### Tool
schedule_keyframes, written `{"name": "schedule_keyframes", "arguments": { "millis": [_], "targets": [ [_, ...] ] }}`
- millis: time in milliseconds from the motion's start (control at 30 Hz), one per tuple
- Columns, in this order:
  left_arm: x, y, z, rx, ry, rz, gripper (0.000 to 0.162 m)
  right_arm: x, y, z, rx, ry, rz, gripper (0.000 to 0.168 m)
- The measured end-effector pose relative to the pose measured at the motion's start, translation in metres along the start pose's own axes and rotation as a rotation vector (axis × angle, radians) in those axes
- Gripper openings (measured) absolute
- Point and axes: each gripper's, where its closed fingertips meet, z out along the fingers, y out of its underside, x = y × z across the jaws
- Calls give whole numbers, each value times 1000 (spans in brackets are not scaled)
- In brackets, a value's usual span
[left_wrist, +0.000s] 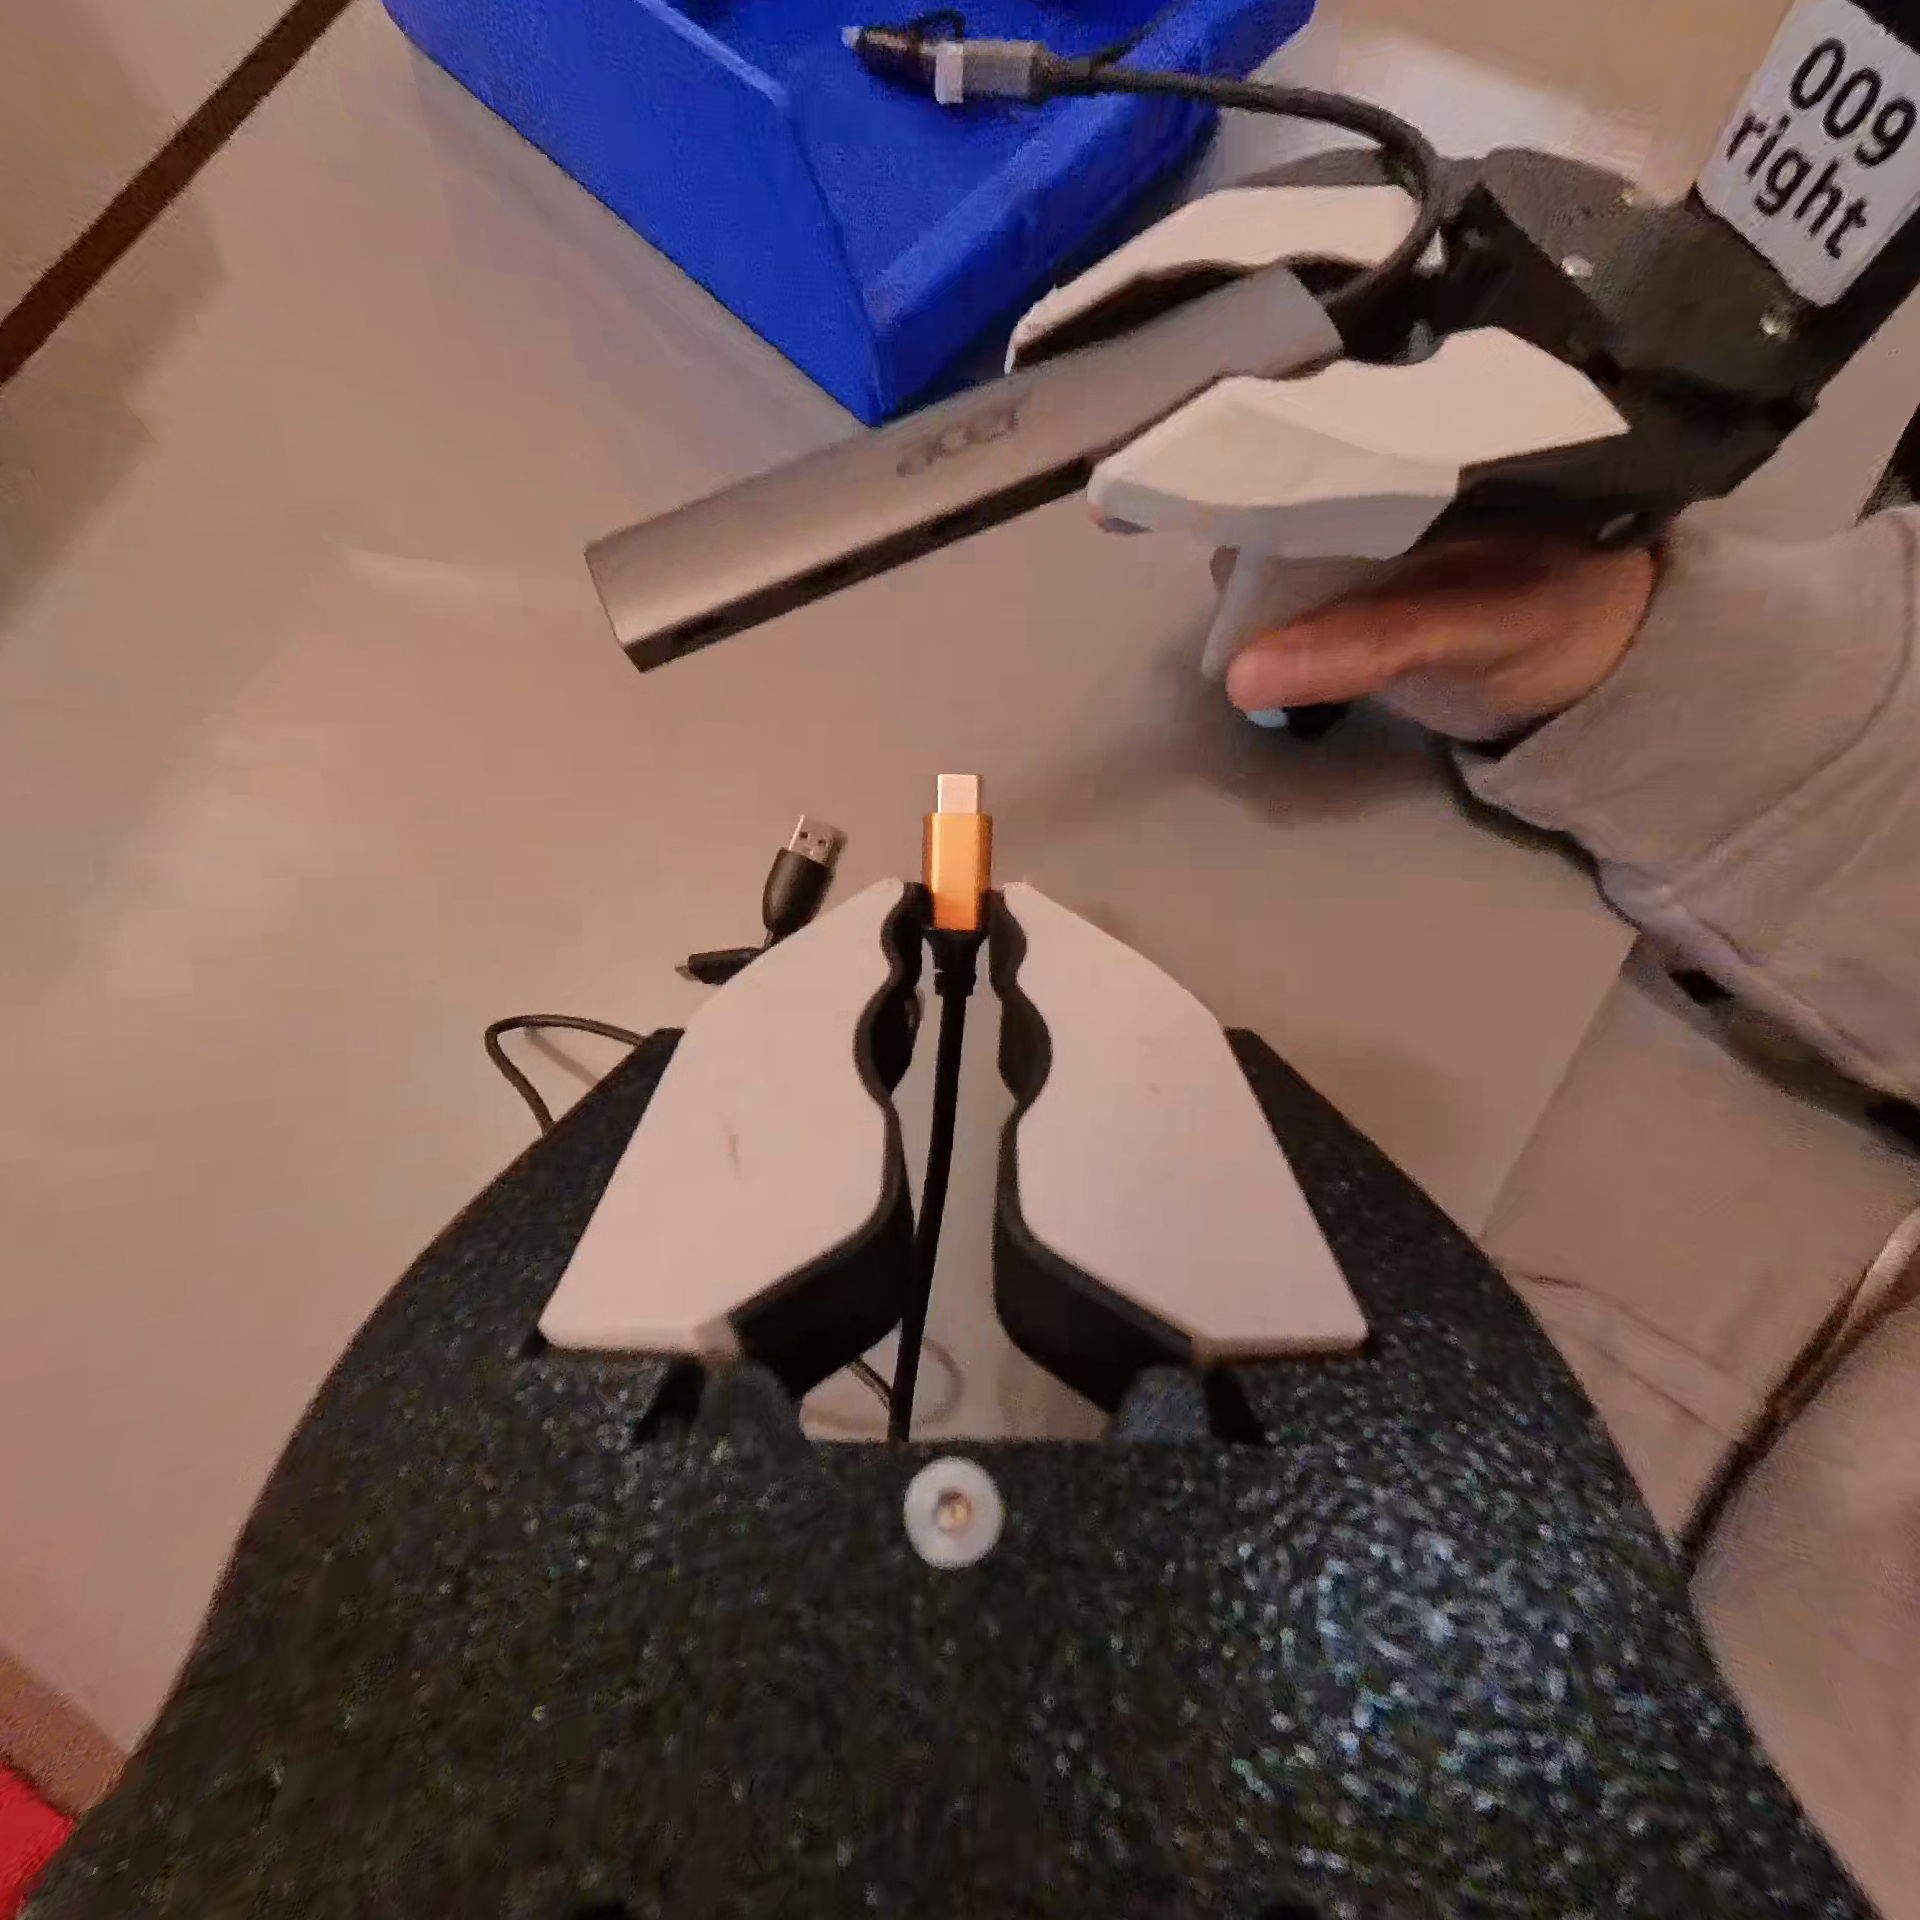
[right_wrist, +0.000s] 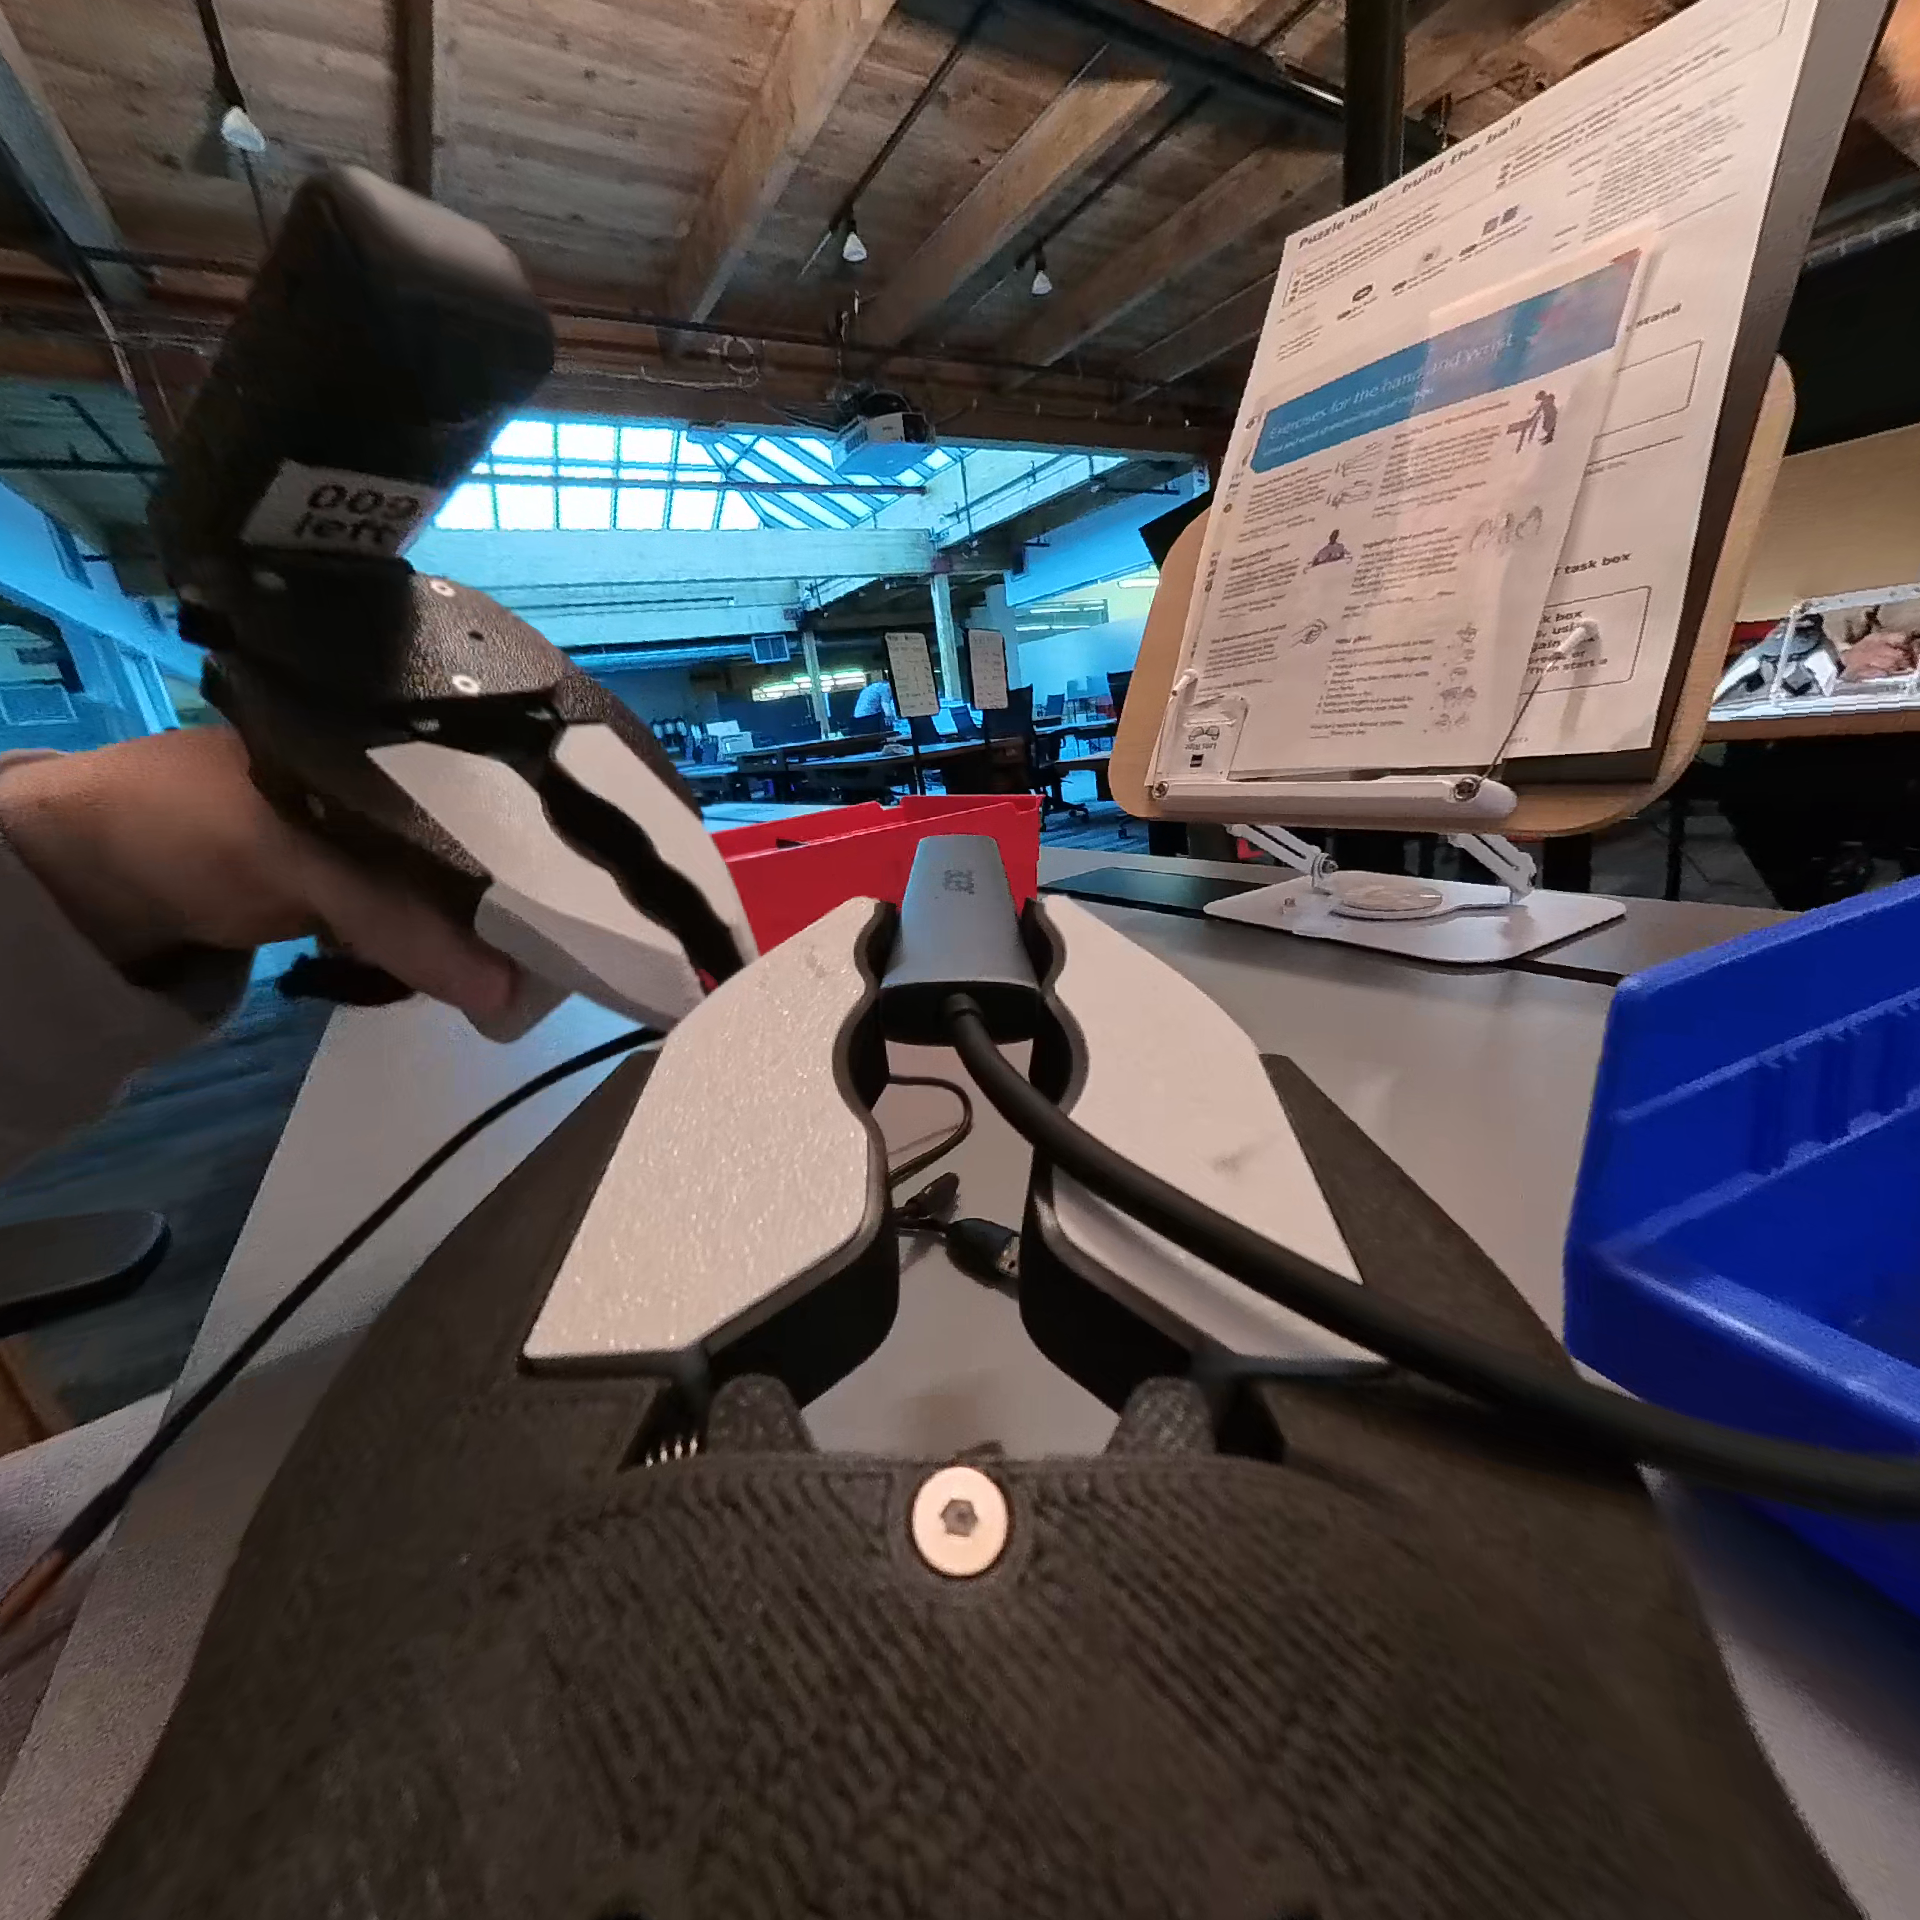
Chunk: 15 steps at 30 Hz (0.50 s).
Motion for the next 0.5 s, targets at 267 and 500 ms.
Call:
{"name": "schedule_keyframes", "arguments": {
  "millis": [267, 500],
  "targets": [
    [-7, -20, 5, 37, -40, -143, 11, 0, 2, 3, -16, 52, -79, 24],
    [-8, -24, 4, 53, -43, -169, 11, -3, 6, 7, -39, 68, -158, 24]
  ]
}}
